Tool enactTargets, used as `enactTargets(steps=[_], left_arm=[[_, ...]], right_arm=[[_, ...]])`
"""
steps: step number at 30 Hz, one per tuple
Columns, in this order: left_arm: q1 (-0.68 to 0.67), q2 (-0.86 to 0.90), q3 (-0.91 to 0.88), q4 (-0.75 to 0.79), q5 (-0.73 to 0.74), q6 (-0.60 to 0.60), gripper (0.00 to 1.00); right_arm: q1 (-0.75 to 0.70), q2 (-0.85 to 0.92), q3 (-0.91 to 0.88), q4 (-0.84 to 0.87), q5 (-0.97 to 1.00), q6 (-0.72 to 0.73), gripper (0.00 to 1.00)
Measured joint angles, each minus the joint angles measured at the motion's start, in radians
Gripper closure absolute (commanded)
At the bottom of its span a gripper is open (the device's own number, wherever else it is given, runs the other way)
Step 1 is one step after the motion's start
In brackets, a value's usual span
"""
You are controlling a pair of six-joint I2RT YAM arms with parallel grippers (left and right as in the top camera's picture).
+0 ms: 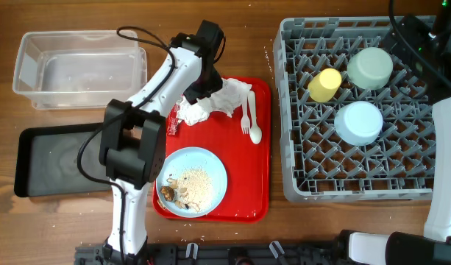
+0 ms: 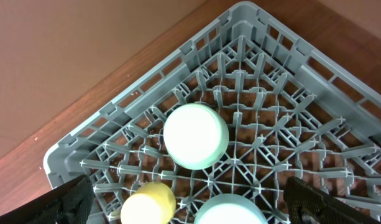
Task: Sort waste into correct bins and load items into the dishwasher rack
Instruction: 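Reach the left gripper to the white napkins and grasp them, then carry the napkins left and drop them into the clear bin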
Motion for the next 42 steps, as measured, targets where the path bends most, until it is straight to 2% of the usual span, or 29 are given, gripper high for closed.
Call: enactTargets(steps=[3,4,8,10,19,28,36,42], left_arm=[[0.0,0.023,-0.008,0.0,0.0,-0.009,0.62],[0.0,0.025,-0.01,0.0,0.0,-0.011,0.71],[0.0,0.025,-0.01,0.003,-0.003,-0.024,0.85],[0.0,0.025,-0.01,-0.004,-0.003,-0.025,0.96],[0.0,0.006,0.016,-0.121,-0.007,-0.029,0.96],[0.0,-0.156,0.022,-0.193,-0.007,-0.028,0.96],[0.027,-0.263,0.026,-0.086,-0.053,0.055,0.96],[0.224,-0.336,0.033,0.104,-0.155,0.074,0.96]], right_arm=[[0.0,0.0,0.0,0.0,0.0,0.0,0.0],[0.0,0.0,0.0,0.0,0.0,0.0,0.0],[0.0,0.0,0.0,0.0,0.0,0.0,0.0],[0.0,0.0,0.0,0.0,0.0,0.0,0.0],[0.0,0.0,0.0,0.0,0.0,0.0,0.0],[0.0,0.0,0.0,0.0,0.0,0.0,0.0],[0.0,0.0,0.0,0.0,0.0,0.0,0.0],[0.0,0.0,0.0,0.0,0.0,0.0,0.0]])
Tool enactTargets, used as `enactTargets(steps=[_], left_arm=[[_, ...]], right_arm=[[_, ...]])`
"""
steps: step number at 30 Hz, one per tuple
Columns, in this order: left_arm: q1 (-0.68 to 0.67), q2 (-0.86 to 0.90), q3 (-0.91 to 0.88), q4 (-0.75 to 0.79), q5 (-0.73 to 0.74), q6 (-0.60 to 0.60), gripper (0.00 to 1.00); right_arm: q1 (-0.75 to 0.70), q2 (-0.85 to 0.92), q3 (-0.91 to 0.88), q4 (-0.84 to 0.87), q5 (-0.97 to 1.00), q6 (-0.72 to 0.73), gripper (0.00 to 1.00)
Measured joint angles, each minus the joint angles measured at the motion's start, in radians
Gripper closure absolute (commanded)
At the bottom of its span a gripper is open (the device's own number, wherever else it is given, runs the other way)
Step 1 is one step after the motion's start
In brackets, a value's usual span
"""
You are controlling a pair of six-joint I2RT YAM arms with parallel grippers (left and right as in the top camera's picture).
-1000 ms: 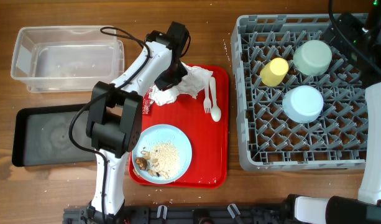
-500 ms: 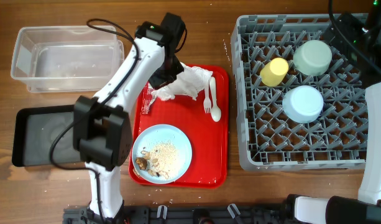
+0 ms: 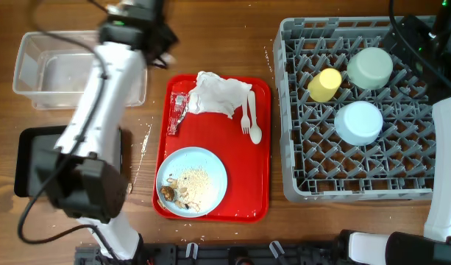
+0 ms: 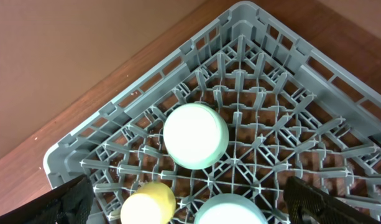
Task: Sort waste into correct bins and load items into the dishwasher rack
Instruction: 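Carry the napkins left and drop them into the clear bin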
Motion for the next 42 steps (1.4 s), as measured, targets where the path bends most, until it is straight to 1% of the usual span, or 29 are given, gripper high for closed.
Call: enactTargets(steps=[2,3,4,5,6,7,9,10,12,13,15,17,20,23,26,32,33,35,36,38,40,42], left_arm=[[0.09,-0.001,0.002,0.058,-0.024,0.002,0.96],[0.134,0.0,0.002,0.081,-0.031,0.003,0.93],[0.163,0.0,0.002,0.097,-0.039,0.003,0.85],[0.201,0.0,0.002,0.113,-0.045,0.005,0.68],[0.233,0.001,0.002,0.121,-0.051,0.008,0.46],[0.255,0.001,0.002,0.125,-0.054,0.013,0.41],[0.296,0.007,0.002,0.124,-0.061,0.007,0.41],[0.311,0.013,0.002,0.121,-0.062,0.009,0.37],[0.328,0.024,0.002,0.103,-0.062,0.01,0.09],[0.336,0.032,0.002,0.094,-0.061,0.015,0.06],[0.342,0.045,0.002,0.084,-0.061,0.011,0.08],[0.343,0.055,0.002,0.065,-0.058,0.011,0.14],[0.338,0.058,0.002,0.01,-0.019,0.022,0.13],[0.315,0.058,0.002,-0.017,0.036,0.08,0.11],[0.241,0.058,0.002,-0.036,0.066,0.155,0.11],[0.031,0.058,0.002,-0.053,0.095,0.289,0.11],[-0.005,0.058,0.002,-0.064,0.096,0.308,0.13],[-0.061,0.058,0.002,-0.098,0.101,0.327,0.18],[-0.076,0.058,0.002,-0.11,0.101,0.328,0.21],[-0.106,0.058,0.002,-0.145,0.103,0.329,0.26],[-0.133,0.06,0.002,-0.158,0.102,0.332,0.26],[-0.159,0.066,-0.007,-0.13,0.102,0.332,0.25]], right_arm=[[0.0,0.0,0.0,0.0,0.0,0.0,0.0],[0.0,0.0,0.0,0.001,0.0,0.0,0.0],[0.0,0.0,0.0,0.0,0.0,0.0,0.0],[0.0,0.0,0.0,0.0,0.0,0.0,0.0],[0.0,0.0,0.0,0.0,0.0,0.0,0.0],[0.0,0.0,0.0,0.0,0.0,0.0,0.0],[0.0,0.0,0.0,0.0,0.0,0.0,0.01],[0.0,0.0,0.0,0.001,0.0,0.0,0.0],[0.0,0.0,0.0,0.001,0.0,0.0,0.0],[0.0,0.0,0.0,0.0,0.0,0.0,0.0],[0.0,0.0,0.0,0.001,0.0,0.0,0.0],[0.0,0.0,0.0,0.0,0.0,0.0,0.0],[0.0,0.0,0.0,0.0,0.0,0.0,0.0],[0.0,0.0,0.0,0.001,0.0,0.0,0.0],[0.0,0.0,0.0,0.001,0.0,0.0,0.0],[0.0,0.0,0.0,0.0,0.0,0.0,0.0],[0.0,0.0,0.0,0.001,0.0,0.0,0.0],[0.0,0.0,0.0,0.0,0.0,0.0,0.0],[0.0,0.0,0.0,0.0,0.0,0.0,0.0],[0.0,0.0,0.0,0.001,0.0,0.0,0.0],[0.0,0.0,0.0,0.001,0.0,0.0,0.0],[0.0,0.0,0.0,0.0,0.0,0.0,0.0]])
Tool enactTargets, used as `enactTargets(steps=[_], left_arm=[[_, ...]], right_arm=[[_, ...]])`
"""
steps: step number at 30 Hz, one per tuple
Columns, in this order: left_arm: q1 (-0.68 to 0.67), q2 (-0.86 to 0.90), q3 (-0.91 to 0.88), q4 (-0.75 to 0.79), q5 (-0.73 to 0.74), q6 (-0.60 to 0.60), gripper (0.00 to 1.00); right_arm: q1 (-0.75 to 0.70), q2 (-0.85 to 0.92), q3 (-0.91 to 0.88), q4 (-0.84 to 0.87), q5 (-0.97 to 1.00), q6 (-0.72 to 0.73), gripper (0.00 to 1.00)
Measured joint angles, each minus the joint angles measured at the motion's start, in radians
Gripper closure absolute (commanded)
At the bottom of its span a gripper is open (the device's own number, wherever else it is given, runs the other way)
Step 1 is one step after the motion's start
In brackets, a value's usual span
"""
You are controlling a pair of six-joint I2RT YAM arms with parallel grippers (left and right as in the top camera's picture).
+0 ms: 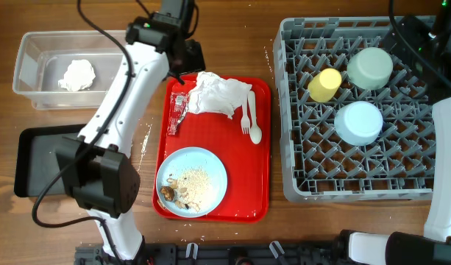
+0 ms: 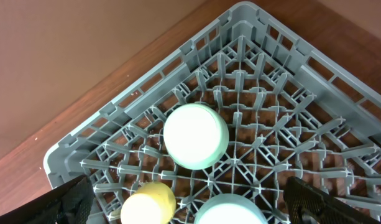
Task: Sort waste into correct bins and load items into the dishwasher rack
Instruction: 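Carry the napkins left and drop them into the clear bin, then reach the left gripper back and grasp the remaining white napkins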
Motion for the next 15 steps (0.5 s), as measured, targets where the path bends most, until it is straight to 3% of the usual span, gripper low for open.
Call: enactTargets(steps=[9,15], left_arm=[[-0.085,0.146,-0.069,0.153,0.011,0.0,0.24],[-0.109,0.264,-0.073,0.177,0.027,-0.008,0.32]], right_arm=[[0.0,0.0,0.0,0.0,0.0,0.0,0.0],[0.0,0.0,0.0,0.0,0.0,0.0,0.0]])
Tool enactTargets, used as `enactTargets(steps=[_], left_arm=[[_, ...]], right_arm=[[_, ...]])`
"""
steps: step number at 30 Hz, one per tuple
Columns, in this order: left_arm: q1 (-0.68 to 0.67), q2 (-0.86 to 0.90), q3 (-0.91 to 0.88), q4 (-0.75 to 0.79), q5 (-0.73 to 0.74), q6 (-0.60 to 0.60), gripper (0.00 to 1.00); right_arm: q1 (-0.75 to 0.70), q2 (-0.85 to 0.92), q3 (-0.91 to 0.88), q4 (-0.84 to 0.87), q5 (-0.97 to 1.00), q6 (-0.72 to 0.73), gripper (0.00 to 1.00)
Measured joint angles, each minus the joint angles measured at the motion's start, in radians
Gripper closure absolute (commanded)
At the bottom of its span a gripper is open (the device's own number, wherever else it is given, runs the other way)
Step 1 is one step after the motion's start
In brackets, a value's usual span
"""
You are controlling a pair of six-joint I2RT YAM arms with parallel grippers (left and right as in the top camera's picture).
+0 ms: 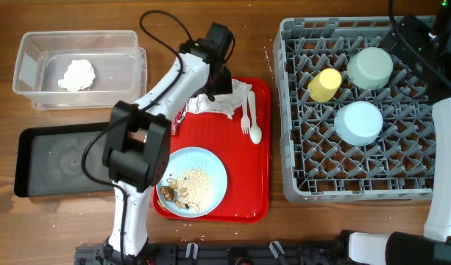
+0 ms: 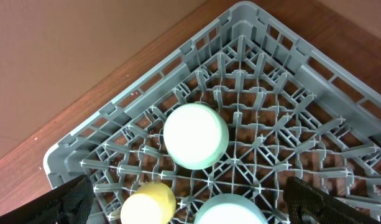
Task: Sort waste into correct bins and load items into the dishwasher rack
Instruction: 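Reach the left gripper back and grasp the remaining white napkins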
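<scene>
My left gripper [image 1: 214,79] is down over the far edge of a crumpled white napkin [image 1: 224,101] on the red tray [image 1: 258,199]; from overhead its jaws cannot be made out. A white paper wad [image 1: 77,73] lies in the clear bin [image 1: 34,99]. The tray also carries a wrapper [image 1: 176,121], a white fork [image 1: 248,118] and a blue plate [image 1: 210,165] of food scraps. My right gripper [image 2: 193,208] hangs open high over the grey dishwasher rack [image 1: 295,147], holding nothing.
The rack holds a yellow cup [image 1: 324,85], a pale green bowl [image 1: 370,68] and a light blue bowl [image 1: 357,122], all upside down. A black tray [image 1: 56,158] lies at the left, below the clear bin. Left arm cables loop above the red tray.
My left gripper has moved from the red tray's far left corner to the crumpled napkin on the tray. The right arm has not moved.
My left gripper was first down on the white paper on the red tray, with the clear bin empty. Then it was up by the clear bin. Later a white wad lay in the bin and the gripper was back beside the tray, and now at the napkin.
</scene>
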Motion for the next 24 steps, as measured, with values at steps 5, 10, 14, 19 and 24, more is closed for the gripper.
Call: enactTargets(steps=[5,10,14,19,24], left_arm=[[-0.007,0.051,-0.006,0.015,0.005,-0.019,0.65],[-0.007,0.051,-0.006,0.019,0.008,-0.031,0.96],[-0.008,0.051,-0.006,0.014,0.008,-0.029,0.96],[-0.008,0.024,-0.009,-0.009,0.008,-0.045,0.96],[-0.002,-0.097,-0.01,-0.003,-0.011,-0.06,0.96]], right_arm=[[0.0,0.0,0.0,0.0,0.0,0.0,0.0],[0.0,0.0,0.0,0.0,0.0,0.0,0.0],[0.0,0.0,0.0,0.0,0.0,0.0,0.0],[0.0,0.0,0.0,0.0,0.0,0.0,0.0],[0.0,0.0,0.0,0.0,0.0,0.0,0.0]])
